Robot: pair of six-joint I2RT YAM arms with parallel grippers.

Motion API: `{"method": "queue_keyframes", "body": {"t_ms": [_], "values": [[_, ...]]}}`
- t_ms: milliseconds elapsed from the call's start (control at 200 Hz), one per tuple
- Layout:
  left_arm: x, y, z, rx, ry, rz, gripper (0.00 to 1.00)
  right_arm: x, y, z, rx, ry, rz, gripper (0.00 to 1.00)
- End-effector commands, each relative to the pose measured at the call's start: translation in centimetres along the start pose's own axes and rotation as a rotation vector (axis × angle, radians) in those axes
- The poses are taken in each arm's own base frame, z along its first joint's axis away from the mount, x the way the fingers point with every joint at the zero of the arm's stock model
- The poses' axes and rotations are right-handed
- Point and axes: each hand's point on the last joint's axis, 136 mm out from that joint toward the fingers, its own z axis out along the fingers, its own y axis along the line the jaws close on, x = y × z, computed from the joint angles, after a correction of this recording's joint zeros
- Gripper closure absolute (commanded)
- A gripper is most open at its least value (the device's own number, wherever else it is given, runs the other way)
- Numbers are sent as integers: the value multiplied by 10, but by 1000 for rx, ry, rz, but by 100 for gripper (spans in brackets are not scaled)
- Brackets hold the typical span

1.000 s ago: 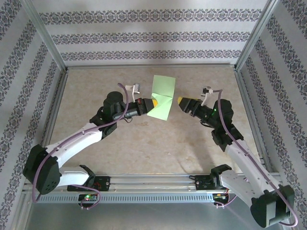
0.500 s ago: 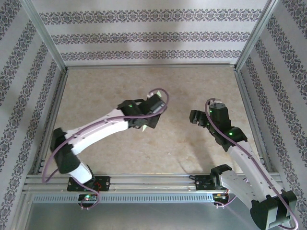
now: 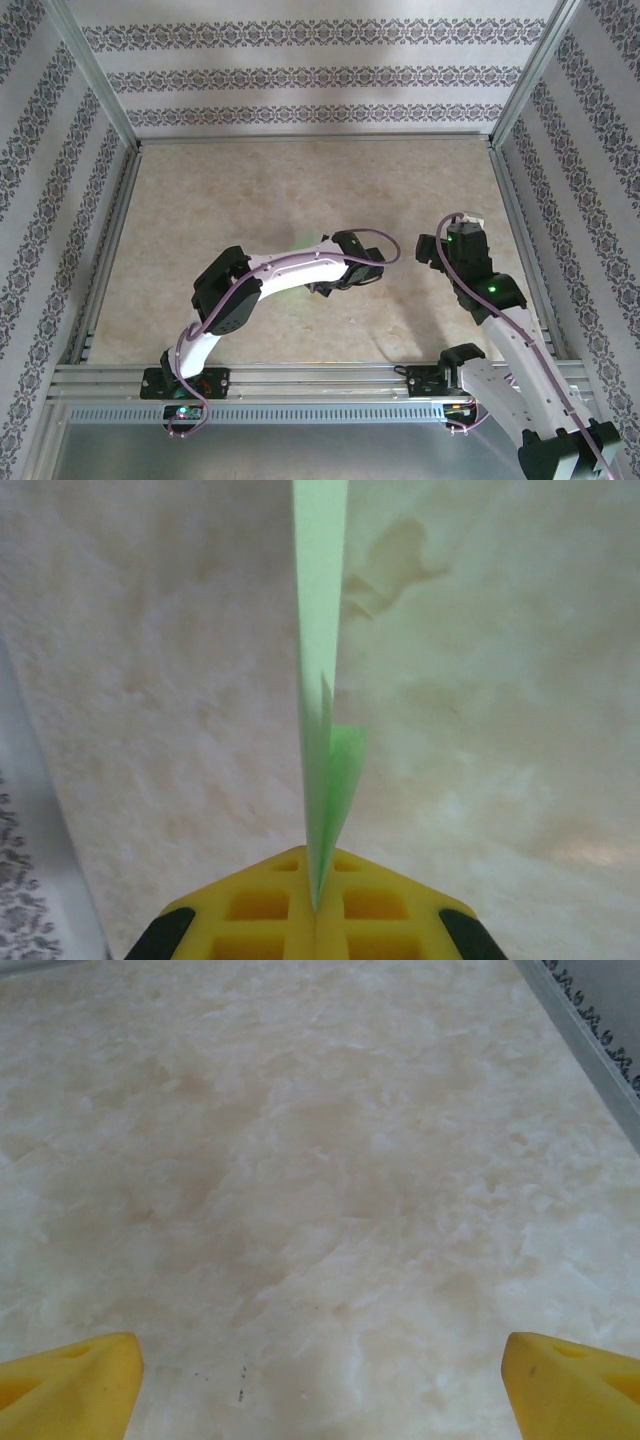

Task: Fold a paper plane with a square sheet of paper (fold left side to right side)
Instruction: Turn over the paper at the center of the table.

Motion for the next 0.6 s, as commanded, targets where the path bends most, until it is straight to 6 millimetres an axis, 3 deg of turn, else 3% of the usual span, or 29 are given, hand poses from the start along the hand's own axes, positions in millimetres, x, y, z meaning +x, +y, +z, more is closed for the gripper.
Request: {"method": "queue_keyframes", "body": {"t_ms": [0,105,250,385,595], "values": [[2,-37,-10,225,19,-113,100,-7,-9,-8,30,-24,-1,7],[1,-65,-11,366,43,-155,100,-5,-8,-7,16,-20,14,7],[-2,-78,-9,411,67,-159,95,-1,-4,-4,-10,-1,21,7],[-8,-86,-10,493,70,-188,82,2,0,-2,-37,14,25,7],[-22,-98,-29,707,46,-249,60,10,16,3,-133,54,70,7]]}}
